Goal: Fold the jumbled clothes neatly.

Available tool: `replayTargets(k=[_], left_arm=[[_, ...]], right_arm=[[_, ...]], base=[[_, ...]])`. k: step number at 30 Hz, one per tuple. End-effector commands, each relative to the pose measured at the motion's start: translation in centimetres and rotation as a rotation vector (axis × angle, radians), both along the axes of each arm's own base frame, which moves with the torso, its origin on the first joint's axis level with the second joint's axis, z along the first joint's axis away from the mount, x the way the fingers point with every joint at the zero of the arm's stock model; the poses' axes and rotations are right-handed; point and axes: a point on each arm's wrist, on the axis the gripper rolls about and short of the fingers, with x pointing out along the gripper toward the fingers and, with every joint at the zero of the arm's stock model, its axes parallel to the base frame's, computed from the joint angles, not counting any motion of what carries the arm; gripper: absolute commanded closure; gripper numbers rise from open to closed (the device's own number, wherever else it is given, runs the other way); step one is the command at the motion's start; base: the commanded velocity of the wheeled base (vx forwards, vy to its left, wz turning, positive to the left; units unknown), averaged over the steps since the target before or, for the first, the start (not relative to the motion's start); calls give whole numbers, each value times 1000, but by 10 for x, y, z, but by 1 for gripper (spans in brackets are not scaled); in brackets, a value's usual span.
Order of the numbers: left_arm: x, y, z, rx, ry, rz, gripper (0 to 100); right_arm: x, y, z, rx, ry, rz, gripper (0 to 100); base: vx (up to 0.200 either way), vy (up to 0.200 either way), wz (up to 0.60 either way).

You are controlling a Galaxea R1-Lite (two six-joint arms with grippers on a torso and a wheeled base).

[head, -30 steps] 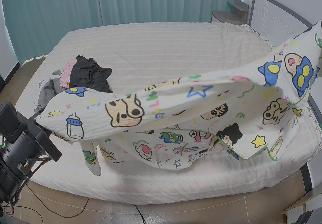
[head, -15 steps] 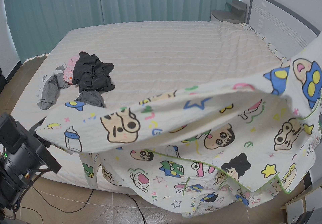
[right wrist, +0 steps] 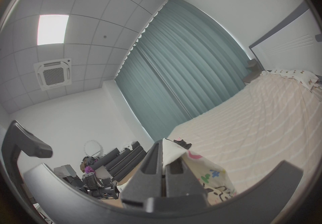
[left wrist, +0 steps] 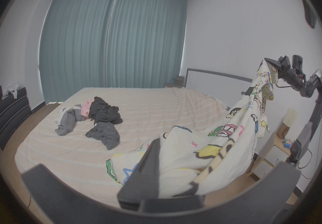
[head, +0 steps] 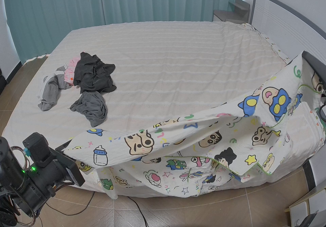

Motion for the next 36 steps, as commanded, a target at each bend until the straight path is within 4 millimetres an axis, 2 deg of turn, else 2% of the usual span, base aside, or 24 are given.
replayTargets(k=[1,10,21,27,29,30,31,34,36], left_arm=[[27,-12,-15,38,92,53,100],[59,-28,-18,12,132,95,100],[121,-52,-36,-13,193,170,100],[147,-59,-58,16,238,203,100],[160,-63,-72,22,266,215,100],[160,-64,-72,20,268,216,100],[168,-68,-82,11,287,225,100],[182,-72,-93,-24,307,250,100],[201,-74,-105,-54,317,281,100]], right_arm=[[28,2,-23,-48,112,-60,100],[61,2,-36,-65,170,-125,100],[115,15,-48,-46,148,-193,100],[145,23,-61,-42,178,-240,100],[159,27,-71,-45,198,-257,100],[160,27,-72,-45,199,-259,100],[168,30,-80,-50,216,-260,100],[180,34,-96,-63,246,-262,100],[197,37,-110,-66,263,-271,100]], base=[[200,0,0],[200,0,0],[200,0,0],[200,0,0],[200,0,0],[0,0,0],[0,0,0],[0,0,0],[0,0,0]])
